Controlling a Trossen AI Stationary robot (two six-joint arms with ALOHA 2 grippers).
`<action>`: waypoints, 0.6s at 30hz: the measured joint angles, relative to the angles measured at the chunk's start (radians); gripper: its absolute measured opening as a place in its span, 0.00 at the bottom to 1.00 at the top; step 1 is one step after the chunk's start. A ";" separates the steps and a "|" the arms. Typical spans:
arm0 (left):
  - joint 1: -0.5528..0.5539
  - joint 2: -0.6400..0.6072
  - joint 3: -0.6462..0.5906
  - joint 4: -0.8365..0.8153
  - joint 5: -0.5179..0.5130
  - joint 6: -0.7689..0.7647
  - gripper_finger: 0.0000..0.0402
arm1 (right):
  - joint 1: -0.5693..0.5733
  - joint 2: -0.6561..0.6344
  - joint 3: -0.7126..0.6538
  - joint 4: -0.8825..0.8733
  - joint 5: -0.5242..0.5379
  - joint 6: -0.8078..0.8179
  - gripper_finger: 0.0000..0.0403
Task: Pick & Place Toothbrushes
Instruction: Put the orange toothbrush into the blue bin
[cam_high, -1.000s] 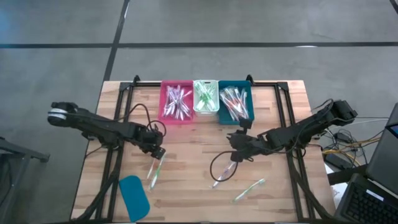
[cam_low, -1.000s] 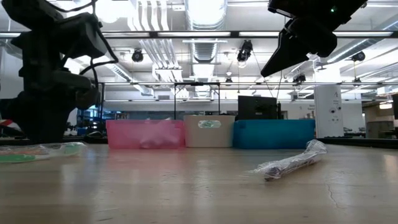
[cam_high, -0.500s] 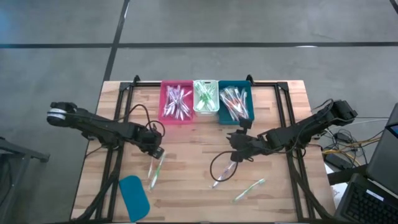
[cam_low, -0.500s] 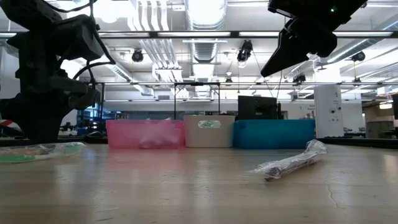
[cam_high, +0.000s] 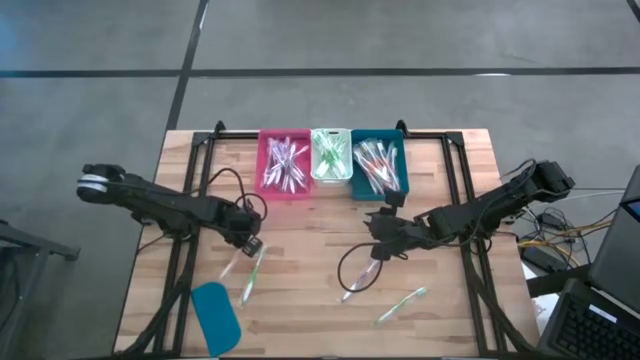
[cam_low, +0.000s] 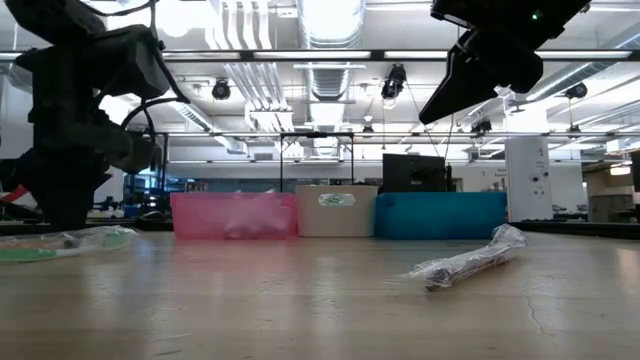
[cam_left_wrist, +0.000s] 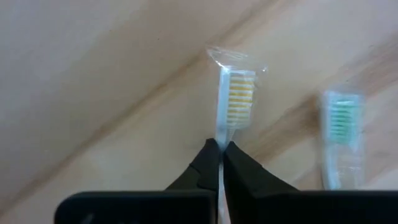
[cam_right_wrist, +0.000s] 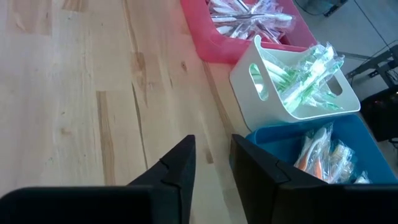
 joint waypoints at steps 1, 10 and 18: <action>0.000 -0.002 0.009 -0.023 -0.011 0.007 0.01 | 0.000 0.000 0.000 0.000 0.000 0.000 0.25; 0.000 -0.016 0.139 -0.104 -0.083 0.074 0.01 | 0.000 0.000 0.000 0.000 0.000 -0.003 0.20; 0.000 -0.016 0.231 -0.102 -0.175 0.175 0.01 | 0.000 0.000 0.000 0.003 -0.004 0.002 0.12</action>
